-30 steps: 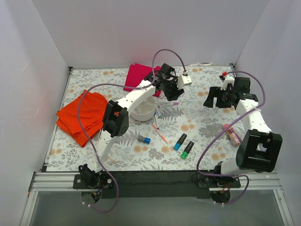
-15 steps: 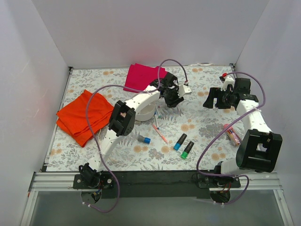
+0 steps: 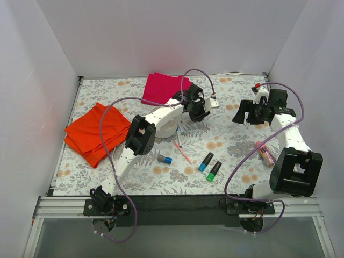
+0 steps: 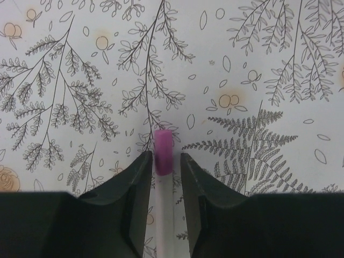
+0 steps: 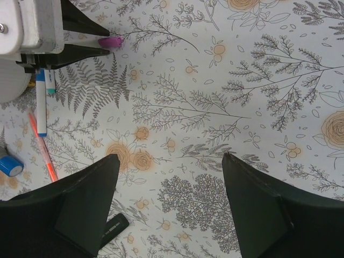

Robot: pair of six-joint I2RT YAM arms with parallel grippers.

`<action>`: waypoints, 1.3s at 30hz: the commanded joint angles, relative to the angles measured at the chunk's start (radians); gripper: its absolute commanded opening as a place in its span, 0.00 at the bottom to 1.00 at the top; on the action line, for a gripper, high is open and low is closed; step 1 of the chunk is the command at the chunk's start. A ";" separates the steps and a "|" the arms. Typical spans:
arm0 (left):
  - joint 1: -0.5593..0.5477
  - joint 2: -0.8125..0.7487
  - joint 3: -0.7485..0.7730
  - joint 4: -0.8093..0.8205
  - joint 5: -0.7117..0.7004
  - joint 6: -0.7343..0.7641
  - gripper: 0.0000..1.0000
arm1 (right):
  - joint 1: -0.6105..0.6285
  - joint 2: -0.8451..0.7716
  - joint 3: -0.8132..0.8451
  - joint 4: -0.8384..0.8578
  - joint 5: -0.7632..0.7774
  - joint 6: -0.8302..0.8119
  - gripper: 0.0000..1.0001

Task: Sort the stationery into containers
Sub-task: Pick up the pen from the center of the board, then place the pen in the storage box.

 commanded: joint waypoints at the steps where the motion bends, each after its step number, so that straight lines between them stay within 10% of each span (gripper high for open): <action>1: -0.001 0.015 0.028 0.000 0.020 0.021 0.25 | -0.014 -0.006 -0.007 0.007 -0.014 -0.016 0.86; 10: 0.003 0.003 0.064 -0.038 0.045 0.021 0.00 | -0.020 0.017 0.011 0.004 -0.011 -0.023 0.85; 21: 0.051 -0.417 -0.115 0.320 0.201 -0.199 0.00 | -0.028 -0.007 0.093 -0.074 0.029 -0.063 0.82; 33: 0.251 -1.077 -1.139 1.286 -0.118 -0.658 0.00 | 0.004 -0.070 0.125 -0.107 0.097 -0.022 0.81; 39: 0.308 -1.132 -1.339 1.432 -0.170 -0.704 0.00 | 0.115 -0.101 0.136 -0.130 0.187 -0.058 0.81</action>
